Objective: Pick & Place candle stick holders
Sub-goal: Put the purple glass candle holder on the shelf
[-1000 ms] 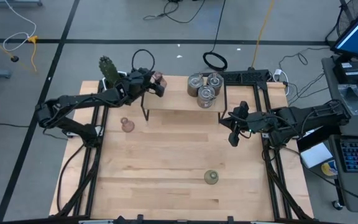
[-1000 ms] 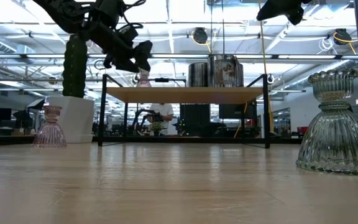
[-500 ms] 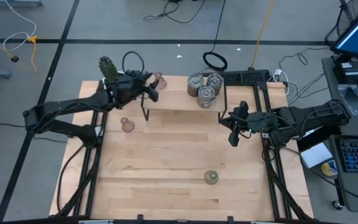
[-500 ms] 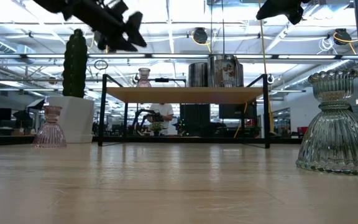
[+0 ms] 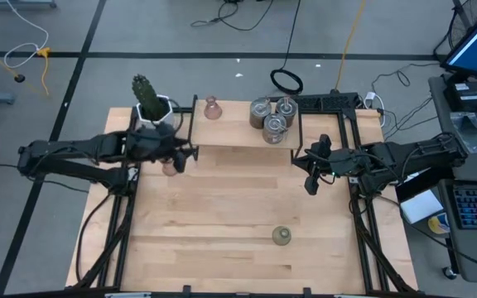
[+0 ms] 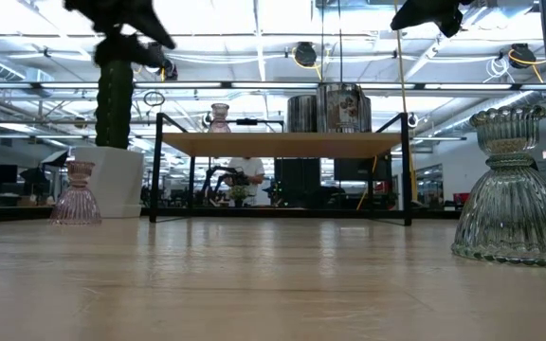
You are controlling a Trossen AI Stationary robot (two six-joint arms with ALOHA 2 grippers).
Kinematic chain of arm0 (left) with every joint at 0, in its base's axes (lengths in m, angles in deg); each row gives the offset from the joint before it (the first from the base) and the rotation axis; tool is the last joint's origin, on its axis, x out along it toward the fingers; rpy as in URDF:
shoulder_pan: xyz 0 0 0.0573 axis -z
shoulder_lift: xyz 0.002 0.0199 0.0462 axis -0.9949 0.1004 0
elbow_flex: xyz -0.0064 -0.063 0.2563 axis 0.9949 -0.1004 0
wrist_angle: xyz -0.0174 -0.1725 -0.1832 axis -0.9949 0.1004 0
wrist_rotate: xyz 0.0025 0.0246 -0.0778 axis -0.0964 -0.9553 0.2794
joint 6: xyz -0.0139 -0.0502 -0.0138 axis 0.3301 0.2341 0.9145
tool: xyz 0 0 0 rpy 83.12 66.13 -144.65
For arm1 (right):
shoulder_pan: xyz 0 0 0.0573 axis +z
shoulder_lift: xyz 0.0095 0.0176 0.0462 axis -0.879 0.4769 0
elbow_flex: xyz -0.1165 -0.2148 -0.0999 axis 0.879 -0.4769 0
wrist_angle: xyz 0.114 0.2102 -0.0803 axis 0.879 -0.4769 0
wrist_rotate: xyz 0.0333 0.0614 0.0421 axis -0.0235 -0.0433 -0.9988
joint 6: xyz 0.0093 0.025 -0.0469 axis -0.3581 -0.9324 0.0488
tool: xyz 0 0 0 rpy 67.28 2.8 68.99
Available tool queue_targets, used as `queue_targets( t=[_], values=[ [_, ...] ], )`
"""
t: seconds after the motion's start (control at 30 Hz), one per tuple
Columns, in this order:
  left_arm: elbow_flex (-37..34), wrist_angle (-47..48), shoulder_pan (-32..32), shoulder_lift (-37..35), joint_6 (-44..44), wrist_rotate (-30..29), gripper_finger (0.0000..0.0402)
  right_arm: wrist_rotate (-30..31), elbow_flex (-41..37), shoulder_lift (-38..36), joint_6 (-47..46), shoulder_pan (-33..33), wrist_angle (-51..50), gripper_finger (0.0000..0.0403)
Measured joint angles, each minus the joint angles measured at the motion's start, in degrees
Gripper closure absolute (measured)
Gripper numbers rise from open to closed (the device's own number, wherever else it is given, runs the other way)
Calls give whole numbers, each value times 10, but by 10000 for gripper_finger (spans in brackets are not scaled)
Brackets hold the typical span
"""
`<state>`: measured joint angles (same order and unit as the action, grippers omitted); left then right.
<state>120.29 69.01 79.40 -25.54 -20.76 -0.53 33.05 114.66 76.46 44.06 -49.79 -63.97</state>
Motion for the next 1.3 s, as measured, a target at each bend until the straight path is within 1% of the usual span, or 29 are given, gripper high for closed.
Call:
queue_targets(
  t=[0.1, 0.3, 0.4, 0.5, 0.63, 0.8, 1.03, 1.3],
  values=[
    [0, 87, 28, -15, 91, 10, 179, -1, 0, 0, 0, 0, 0, 403],
    [0, 227, 53, -38, 219, 19, 179, -1, 0, 0, 0, 0, 0, 403],
    [0, 288, 53, -47, 276, 14, 179, -1, 0, 0, 0, 0, 0, 403],
    [0, 349, 49, -49, 343, -13, 179, -1, 0, 0, 0, 0, 0, 403],
    [0, 401, 32, -45, 412, -29, 179, -1, 0, 0, 0, 0, 0, 403],
    [0, 428, -2, -19, 428, -29, 179, -1, 0, 0, 0, 0, 0, 403],
    [0, 428, -55, 48, 402, -21, 179, -1, 0, 0, 0, 0, 0, 403],
    [0, 428, -113, 106, 362, 33, 179, -1, 0, 0, 15, 0, 0, 403]
  ],
)
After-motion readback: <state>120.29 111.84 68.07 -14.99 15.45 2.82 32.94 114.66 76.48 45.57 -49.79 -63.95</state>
